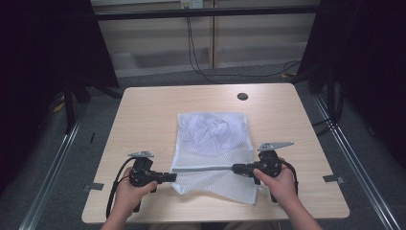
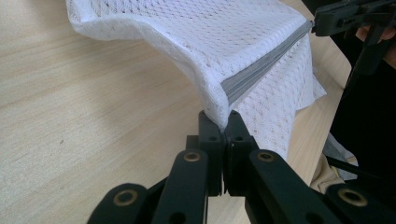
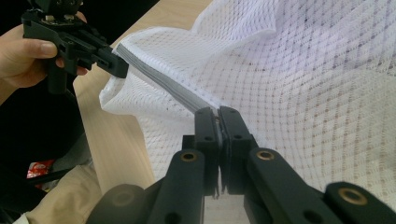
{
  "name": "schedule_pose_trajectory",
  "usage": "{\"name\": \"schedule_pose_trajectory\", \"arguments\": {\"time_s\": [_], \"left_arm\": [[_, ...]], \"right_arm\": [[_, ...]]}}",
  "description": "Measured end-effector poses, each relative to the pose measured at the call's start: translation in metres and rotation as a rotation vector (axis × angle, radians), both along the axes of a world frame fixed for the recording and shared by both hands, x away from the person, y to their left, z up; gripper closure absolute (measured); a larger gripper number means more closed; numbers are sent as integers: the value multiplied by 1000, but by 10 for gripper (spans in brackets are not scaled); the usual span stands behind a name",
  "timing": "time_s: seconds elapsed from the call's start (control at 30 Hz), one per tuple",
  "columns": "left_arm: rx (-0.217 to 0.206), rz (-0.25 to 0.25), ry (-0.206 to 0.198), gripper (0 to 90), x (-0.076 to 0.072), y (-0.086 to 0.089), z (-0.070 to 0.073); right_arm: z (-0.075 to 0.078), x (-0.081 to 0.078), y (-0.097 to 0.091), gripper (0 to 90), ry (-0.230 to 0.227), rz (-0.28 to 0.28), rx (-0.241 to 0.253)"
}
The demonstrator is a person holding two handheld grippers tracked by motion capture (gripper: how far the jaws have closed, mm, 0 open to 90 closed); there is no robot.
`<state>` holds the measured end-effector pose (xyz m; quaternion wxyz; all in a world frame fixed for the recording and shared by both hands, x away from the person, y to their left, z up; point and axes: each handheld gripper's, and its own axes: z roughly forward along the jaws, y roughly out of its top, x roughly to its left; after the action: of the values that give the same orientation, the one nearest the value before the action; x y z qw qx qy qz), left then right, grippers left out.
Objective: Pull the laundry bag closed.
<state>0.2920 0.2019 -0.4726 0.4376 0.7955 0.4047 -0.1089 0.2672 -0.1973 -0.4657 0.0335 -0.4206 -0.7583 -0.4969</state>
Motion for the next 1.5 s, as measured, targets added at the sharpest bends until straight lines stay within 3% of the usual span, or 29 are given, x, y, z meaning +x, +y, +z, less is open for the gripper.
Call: {"name": "schedule_pose_trajectory", "arguments": {"time_s": [1.5], "left_arm": [[2,4,14,884,0,4,-2]], "right_arm": [[-1,-2,-20,873,8,-30,-9]]}}
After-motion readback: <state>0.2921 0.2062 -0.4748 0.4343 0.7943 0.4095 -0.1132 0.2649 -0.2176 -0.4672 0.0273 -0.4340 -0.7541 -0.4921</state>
